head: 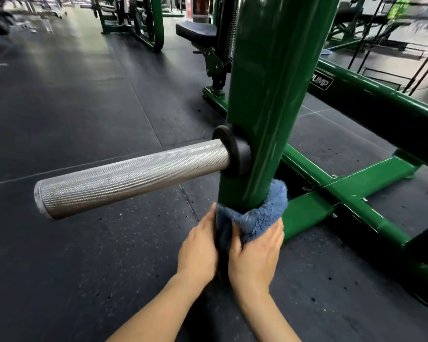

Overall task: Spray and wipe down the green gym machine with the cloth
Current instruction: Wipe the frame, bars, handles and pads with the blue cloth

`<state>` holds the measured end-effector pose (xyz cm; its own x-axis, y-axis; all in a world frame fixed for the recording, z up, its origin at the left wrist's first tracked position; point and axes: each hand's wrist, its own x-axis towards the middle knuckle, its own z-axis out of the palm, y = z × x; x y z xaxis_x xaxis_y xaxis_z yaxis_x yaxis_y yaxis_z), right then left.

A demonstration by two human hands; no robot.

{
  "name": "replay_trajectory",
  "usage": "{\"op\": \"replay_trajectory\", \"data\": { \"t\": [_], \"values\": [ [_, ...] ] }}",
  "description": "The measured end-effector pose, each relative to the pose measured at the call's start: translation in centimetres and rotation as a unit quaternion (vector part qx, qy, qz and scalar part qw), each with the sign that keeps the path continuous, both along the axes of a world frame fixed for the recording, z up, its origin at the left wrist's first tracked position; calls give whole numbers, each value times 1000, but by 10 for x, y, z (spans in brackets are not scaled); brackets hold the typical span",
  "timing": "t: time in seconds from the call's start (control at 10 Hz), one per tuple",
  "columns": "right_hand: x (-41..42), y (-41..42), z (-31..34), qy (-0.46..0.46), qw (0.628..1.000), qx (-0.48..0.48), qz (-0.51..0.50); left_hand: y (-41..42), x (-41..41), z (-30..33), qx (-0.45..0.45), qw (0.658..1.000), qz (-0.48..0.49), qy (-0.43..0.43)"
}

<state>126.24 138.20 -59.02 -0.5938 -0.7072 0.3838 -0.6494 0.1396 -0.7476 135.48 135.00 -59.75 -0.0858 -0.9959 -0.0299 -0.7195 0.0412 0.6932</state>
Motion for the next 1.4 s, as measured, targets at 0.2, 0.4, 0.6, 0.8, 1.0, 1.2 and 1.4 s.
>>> {"op": "replay_trajectory", "data": {
  "t": [0.2,0.4,0.6,0.8,1.0,1.2,1.4],
  "values": [
    [-1,21,-40,-5,975,214,55,2,14,2,68,995,-28,-63],
    [13,53,-30,108,988,77,74,-12,8,22,166,975,35,142],
    [33,41,40,299,943,-98,102,-5,18,50,192,935,39,296],
    [25,5,19,459,884,12,90,-9,29,29,109,983,49,136],
    [4,7,-31,579,781,127,198,10,32,12,4,988,-43,-150],
    [-6,15,-2,545,789,97,266,31,15,22,-8,993,-74,-87],
    [4,-4,61,486,849,-48,202,2,13,48,-140,986,10,88]
  ]
}}
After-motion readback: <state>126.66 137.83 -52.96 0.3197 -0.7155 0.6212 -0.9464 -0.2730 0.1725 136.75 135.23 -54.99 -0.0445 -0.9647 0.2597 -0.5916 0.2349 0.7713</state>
